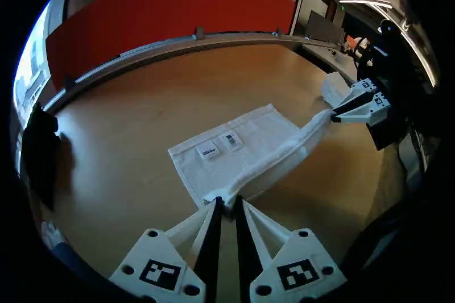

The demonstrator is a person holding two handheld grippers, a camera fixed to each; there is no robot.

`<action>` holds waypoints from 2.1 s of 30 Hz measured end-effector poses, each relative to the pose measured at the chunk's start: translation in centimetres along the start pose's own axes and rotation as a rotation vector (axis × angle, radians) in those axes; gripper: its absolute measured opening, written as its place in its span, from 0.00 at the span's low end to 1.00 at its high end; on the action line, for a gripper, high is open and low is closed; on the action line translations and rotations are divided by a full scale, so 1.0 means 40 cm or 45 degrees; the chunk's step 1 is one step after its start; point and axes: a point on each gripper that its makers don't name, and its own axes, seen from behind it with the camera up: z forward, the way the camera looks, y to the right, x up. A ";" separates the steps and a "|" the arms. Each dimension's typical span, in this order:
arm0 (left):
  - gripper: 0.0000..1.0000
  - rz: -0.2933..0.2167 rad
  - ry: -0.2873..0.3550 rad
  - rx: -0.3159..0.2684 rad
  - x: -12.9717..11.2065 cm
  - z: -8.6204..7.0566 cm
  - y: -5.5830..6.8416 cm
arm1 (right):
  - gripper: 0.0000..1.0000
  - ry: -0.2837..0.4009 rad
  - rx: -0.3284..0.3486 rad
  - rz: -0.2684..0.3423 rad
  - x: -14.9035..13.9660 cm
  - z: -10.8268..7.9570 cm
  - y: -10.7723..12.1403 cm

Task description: Fold towel

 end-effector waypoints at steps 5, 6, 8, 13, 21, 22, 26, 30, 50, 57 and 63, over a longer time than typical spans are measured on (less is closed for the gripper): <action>0.16 0.002 -0.010 0.018 0.018 0.033 -0.031 | 0.10 -0.008 -0.001 -0.005 0.014 0.030 0.033; 0.16 0.001 -0.010 0.020 0.021 0.039 -0.036 | 0.10 -0.010 -0.002 -0.006 0.015 0.034 0.038; 0.16 -0.002 -0.010 0.023 0.029 0.050 -0.045 | 0.10 -0.015 -0.006 -0.010 0.018 0.044 0.049; 0.16 -0.004 -0.010 0.027 0.040 0.070 -0.056 | 0.10 -0.031 -0.010 -0.022 0.017 0.061 0.068; 0.16 0.007 -0.028 0.031 0.039 0.089 -0.061 | 0.10 -0.047 -0.014 -0.025 0.016 0.077 0.084; 0.16 0.008 -0.029 0.032 0.040 0.091 -0.061 | 0.10 -0.049 -0.014 -0.024 0.016 0.079 0.086; 0.16 0.006 -0.035 0.034 0.042 0.101 -0.065 | 0.10 -0.058 -0.012 -0.022 0.013 0.087 0.091; 0.16 -0.001 -0.043 0.031 0.041 0.113 -0.071 | 0.10 -0.072 -0.010 -0.021 0.008 0.099 0.097; 0.16 0.002 -0.064 0.042 0.030 0.208 -0.112 | 0.10 -0.137 -0.032 0.057 -0.018 0.184 0.144; 0.16 -0.006 -0.086 0.059 0.017 0.234 -0.125 | 0.10 -0.149 -0.034 0.077 -0.029 0.208 0.147; 0.21 0.009 -0.114 0.075 0.009 0.252 -0.140 | 0.13 -0.156 -0.052 0.094 -0.032 0.225 0.159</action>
